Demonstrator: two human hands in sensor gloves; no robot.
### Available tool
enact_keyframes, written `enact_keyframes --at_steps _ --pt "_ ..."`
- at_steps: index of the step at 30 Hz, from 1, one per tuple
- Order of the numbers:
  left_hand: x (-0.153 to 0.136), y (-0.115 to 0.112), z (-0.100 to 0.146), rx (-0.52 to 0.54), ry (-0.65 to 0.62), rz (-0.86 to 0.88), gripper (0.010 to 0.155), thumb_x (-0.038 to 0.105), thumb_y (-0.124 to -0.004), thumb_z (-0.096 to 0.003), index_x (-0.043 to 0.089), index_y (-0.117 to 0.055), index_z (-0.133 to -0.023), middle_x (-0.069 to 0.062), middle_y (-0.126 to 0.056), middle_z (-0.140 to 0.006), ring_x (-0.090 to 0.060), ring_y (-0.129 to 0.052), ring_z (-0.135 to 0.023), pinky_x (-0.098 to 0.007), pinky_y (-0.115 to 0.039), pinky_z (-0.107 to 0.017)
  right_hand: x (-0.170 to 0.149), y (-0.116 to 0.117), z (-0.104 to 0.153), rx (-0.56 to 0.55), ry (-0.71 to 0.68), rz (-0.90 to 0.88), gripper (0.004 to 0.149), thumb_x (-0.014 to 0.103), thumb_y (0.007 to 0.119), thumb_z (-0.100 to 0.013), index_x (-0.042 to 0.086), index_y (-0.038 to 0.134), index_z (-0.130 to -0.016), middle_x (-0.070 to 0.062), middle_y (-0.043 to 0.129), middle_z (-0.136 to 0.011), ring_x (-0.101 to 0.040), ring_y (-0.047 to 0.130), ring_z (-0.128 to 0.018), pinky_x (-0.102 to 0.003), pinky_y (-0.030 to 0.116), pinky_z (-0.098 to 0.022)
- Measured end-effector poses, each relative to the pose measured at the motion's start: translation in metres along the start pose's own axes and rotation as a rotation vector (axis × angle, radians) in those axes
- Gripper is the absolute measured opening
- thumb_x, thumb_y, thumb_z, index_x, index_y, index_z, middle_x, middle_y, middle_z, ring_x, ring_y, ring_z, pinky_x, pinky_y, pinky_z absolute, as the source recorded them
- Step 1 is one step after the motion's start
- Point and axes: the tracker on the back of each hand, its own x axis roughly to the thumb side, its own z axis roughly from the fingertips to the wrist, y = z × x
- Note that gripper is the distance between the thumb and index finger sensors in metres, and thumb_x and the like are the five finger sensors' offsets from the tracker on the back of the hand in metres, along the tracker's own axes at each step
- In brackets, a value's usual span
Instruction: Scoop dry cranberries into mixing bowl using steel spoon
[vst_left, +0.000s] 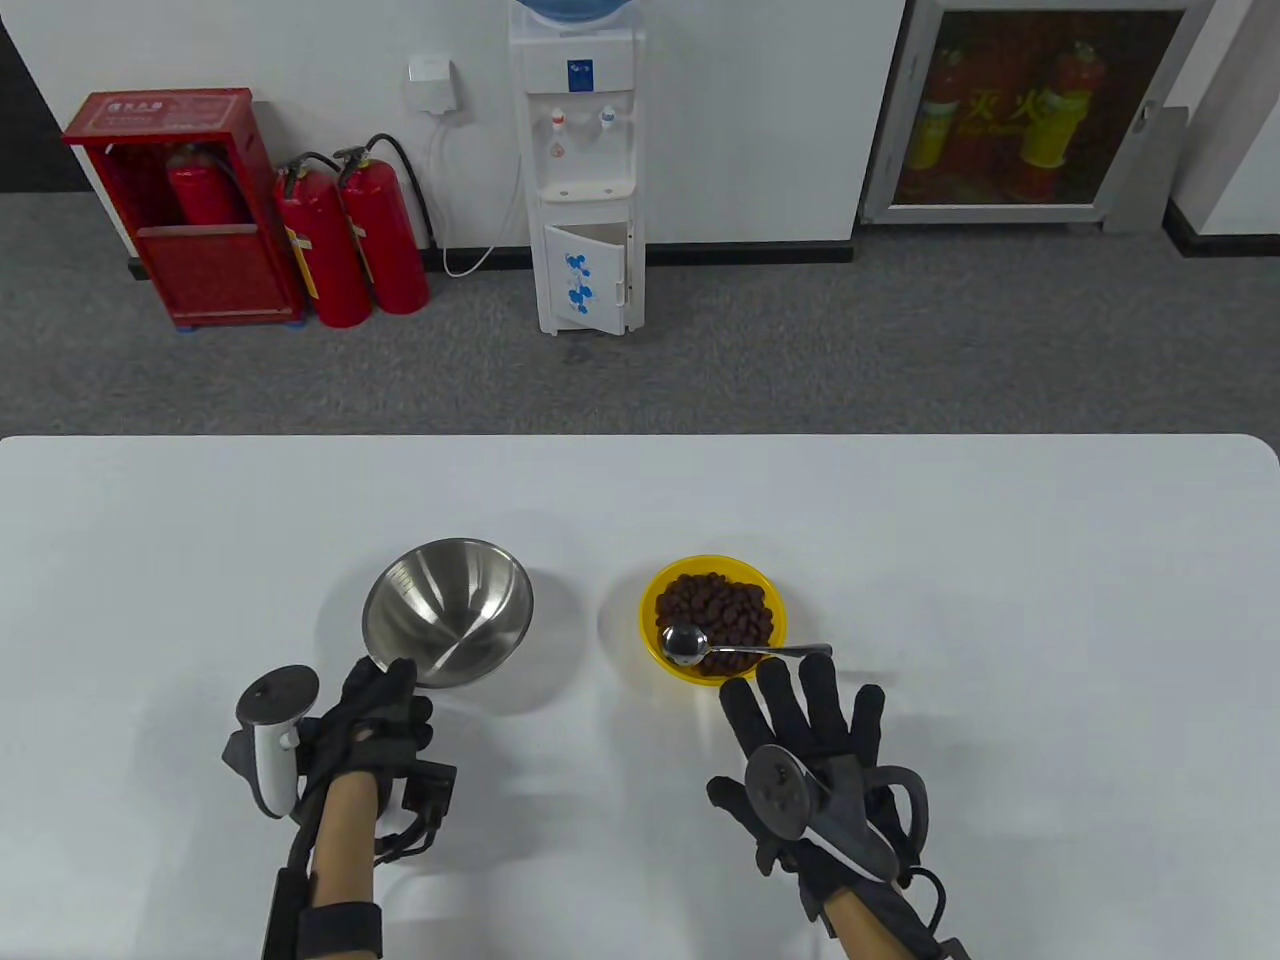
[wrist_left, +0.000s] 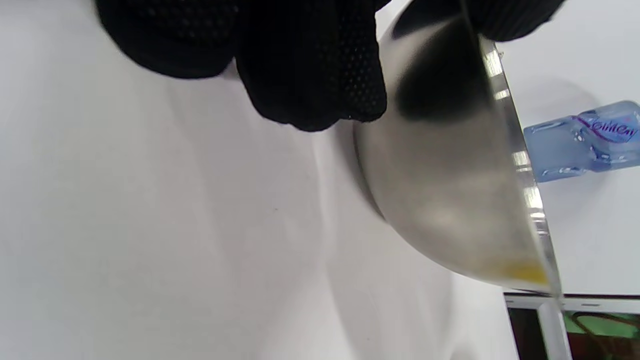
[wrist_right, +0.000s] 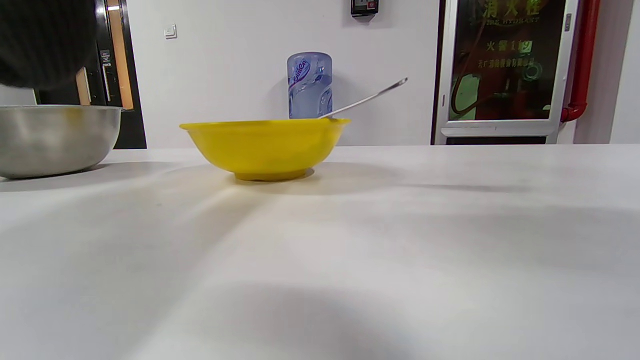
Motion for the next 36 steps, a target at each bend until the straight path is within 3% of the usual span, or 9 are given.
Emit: enact_keyframes --at_steps 7,9,10,13,16,23,28,32,36 --pt "0.000 0.000 -0.005 -0.061 -0.019 0.134 0.055 0.045 -0.069 -0.0539 0.026 -0.048 -0.101 0.009 -0.100 -0.074 -0.019 -0.109 -0.049 -0.041 -0.088 -0.042 -0.001 0.001 -0.001 0.004 0.003 -0.011 0.087 0.075 0.071 -0.037 0.050 0.023 -0.104 0.015 0.005 -0.113 -0.028 0.001 -0.108 -0.069 0.008 -0.070" --pt "0.000 0.001 -0.007 -0.034 -0.010 0.145 0.050 0.037 -0.072 -0.0542 0.025 -0.052 -0.099 0.003 -0.104 -0.068 -0.020 -0.111 -0.044 -0.040 -0.090 -0.038 -0.001 0.001 -0.001 0.004 0.001 -0.014 0.086 0.075 0.071 -0.037 0.050 0.024 -0.104 0.015 0.006 -0.113 -0.028 0.002 -0.108 -0.069 0.009 -0.070" --pt "0.000 0.002 -0.008 -0.005 -0.035 0.099 0.054 0.036 -0.073 -0.0535 0.025 -0.048 -0.101 0.004 -0.106 -0.065 -0.018 -0.113 -0.039 -0.037 -0.091 -0.033 -0.001 0.001 -0.001 0.006 0.001 -0.014 0.086 0.075 0.071 -0.037 0.050 0.023 -0.104 0.015 0.005 -0.113 -0.028 0.002 -0.108 -0.069 0.008 -0.070" --pt "-0.002 0.002 -0.005 0.025 -0.073 0.073 0.049 0.035 -0.074 -0.0518 0.023 -0.059 -0.097 0.005 -0.108 -0.056 -0.015 -0.111 -0.028 -0.035 -0.091 -0.025 -0.001 0.002 -0.001 0.012 0.001 -0.023 0.086 0.075 0.071 -0.037 0.049 0.024 -0.104 0.015 0.006 -0.113 -0.028 0.002 -0.108 -0.069 0.009 -0.070" --pt "0.000 0.003 0.005 -0.038 -0.113 0.062 0.049 0.036 -0.073 -0.0518 0.022 -0.059 -0.097 0.004 -0.105 -0.053 -0.015 -0.108 -0.026 -0.036 -0.089 -0.024 -0.001 0.003 -0.001 0.018 0.000 -0.018 0.086 0.075 0.071 -0.037 0.049 0.024 -0.105 0.015 0.006 -0.113 -0.028 0.002 -0.108 -0.069 0.009 -0.070" --pt "0.009 0.002 0.048 -0.041 -0.289 -0.134 0.047 0.036 -0.075 -0.0487 0.022 -0.071 -0.093 0.004 -0.108 -0.037 -0.016 -0.103 -0.010 -0.038 -0.089 -0.020 -0.004 0.008 -0.002 0.032 0.011 -0.025 0.086 0.074 0.070 -0.037 0.049 0.024 -0.105 0.015 0.006 -0.113 -0.028 0.003 -0.108 -0.069 0.009 -0.070" --pt "0.012 -0.015 0.077 -0.133 -0.414 -0.226 0.046 0.037 -0.075 -0.0477 0.022 -0.074 -0.091 0.005 -0.108 -0.033 -0.015 -0.101 -0.006 -0.038 -0.089 -0.018 -0.010 0.013 -0.004 0.057 0.041 -0.036 0.085 0.074 0.070 -0.037 0.049 0.024 -0.104 0.015 0.006 -0.113 -0.028 0.002 -0.108 -0.069 0.008 -0.070" --pt "0.008 -0.037 0.079 -0.296 -0.410 -0.252 0.045 0.036 -0.075 -0.0486 0.021 -0.075 -0.091 0.004 -0.107 -0.037 -0.017 -0.100 -0.008 -0.039 -0.088 -0.020 -0.016 0.016 -0.005 0.065 0.064 -0.051 0.085 0.074 0.070 -0.037 0.049 0.025 -0.104 0.015 0.007 -0.113 -0.028 0.002 -0.108 -0.069 0.008 -0.070" --pt "0.008 -0.051 0.082 -0.374 -0.424 -0.288 0.045 0.037 -0.074 -0.0495 0.024 -0.073 -0.092 0.004 -0.106 -0.039 -0.017 -0.100 -0.011 -0.039 -0.087 -0.023 -0.018 0.020 -0.006 0.082 0.073 -0.062 0.084 0.074 0.070 -0.037 0.049 0.025 -0.104 0.015 0.007 -0.113 -0.027 0.003 -0.108 -0.069 0.008 -0.070"
